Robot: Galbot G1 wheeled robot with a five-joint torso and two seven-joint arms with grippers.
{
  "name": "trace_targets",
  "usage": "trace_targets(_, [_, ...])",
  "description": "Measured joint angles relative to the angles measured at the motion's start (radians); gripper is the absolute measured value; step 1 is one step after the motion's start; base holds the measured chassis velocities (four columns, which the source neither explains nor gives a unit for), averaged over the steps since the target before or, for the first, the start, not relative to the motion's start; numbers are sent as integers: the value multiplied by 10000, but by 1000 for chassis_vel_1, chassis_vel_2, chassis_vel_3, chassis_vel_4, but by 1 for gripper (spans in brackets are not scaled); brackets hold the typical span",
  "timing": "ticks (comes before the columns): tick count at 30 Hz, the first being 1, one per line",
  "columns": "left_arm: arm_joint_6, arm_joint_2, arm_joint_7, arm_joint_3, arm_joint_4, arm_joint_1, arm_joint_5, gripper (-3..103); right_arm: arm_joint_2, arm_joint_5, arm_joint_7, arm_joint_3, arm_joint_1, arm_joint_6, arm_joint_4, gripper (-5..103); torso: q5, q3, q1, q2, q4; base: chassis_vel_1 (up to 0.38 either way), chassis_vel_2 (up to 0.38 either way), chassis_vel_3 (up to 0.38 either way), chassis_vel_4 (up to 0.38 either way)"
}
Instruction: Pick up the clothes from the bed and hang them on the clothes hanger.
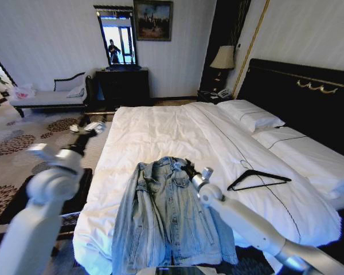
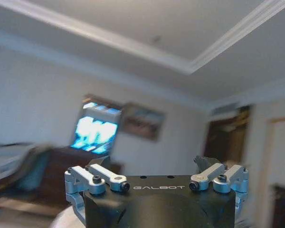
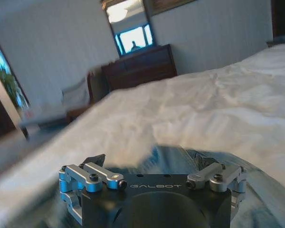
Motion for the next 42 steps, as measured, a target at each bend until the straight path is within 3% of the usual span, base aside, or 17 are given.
trace_targets(2, [302,-262,-108,-648,-60,734,80,100,91,-1101,35,-99,-171,-35,-266,100,2,1,2,0,0,0,0,0,0])
trace_targets(4, [350,-743,174,-1138,36,1676,515,100,164,-2008,175,-106,-375,-80,-323,100,0,0,3,0,1,0,0,0,0])
trace_targets(6, [301,-998,405,-1207,132,2094,809,100,185,-2337,283,-98,-488,-140,-306,100,3,0,2,0,2,0,0,0,0])
trace_targets(9, [-434,-2048,1758,-729,630,3455,2013,100,187,-2974,648,-20,-833,-417,-128,100,-3,0,1,0,5,0,0,0,0])
trace_targets(10, [-434,-2048,1758,-729,630,3455,2013,100,187,-2974,648,-20,-833,-417,-128,100,-3,0,1,0,5,0,0,0,0])
trace_targets(11, [-1148,-2730,2530,-33,815,3712,2260,100,174,-3320,690,-3,-1035,-471,-154,100,1,0,1,0,2,0,0,0,0])
trace_targets(13, [-1566,-3005,2744,357,646,3386,2070,100,194,-3497,580,-4,-1106,-434,-324,100,1,1,2,-2,-2,0,0,0,0])
trace_targets(16, [-1763,-3070,2779,615,220,2962,2002,100,244,-3296,396,-7,-1137,-329,-462,100,5,1,3,-3,-5,0,0,0,0])
trace_targets(19, [-1686,-3084,2629,833,-516,2655,2159,100,252,-2060,89,-47,-1149,-252,-441,100,6,2,4,-2,-1,0,0,0,0])
trace_targets(20, [-1686,-3084,2629,833,-516,2655,2159,100,252,-2060,89,-47,-1149,-252,-441,100,6,2,4,-2,-1,0,0,0,0])
trace_targets(23, [-1366,-3278,2344,982,-1197,2730,2326,100,51,-597,127,-308,-996,-708,-159,100,3,1,3,-2,2,0,0,0,0])
trace_targets(27, [-1258,-3582,2236,1080,-1532,2900,2577,100,-158,12,400,-770,-591,-1302,-136,100,1,1,2,-2,2,0,0,0,0])
trace_targets(34, [-1207,-3833,2160,1120,-1690,3064,2841,100,10,148,814,-1501,117,-1728,-468,100,2,2,3,-3,2,0,0,0,0])
trace_targets(42, [-1195,-3790,2067,854,-1731,3253,2852,100,430,-689,1617,-2086,694,-2295,-1174,100,1,1,3,-2,1,0,0,0,0])
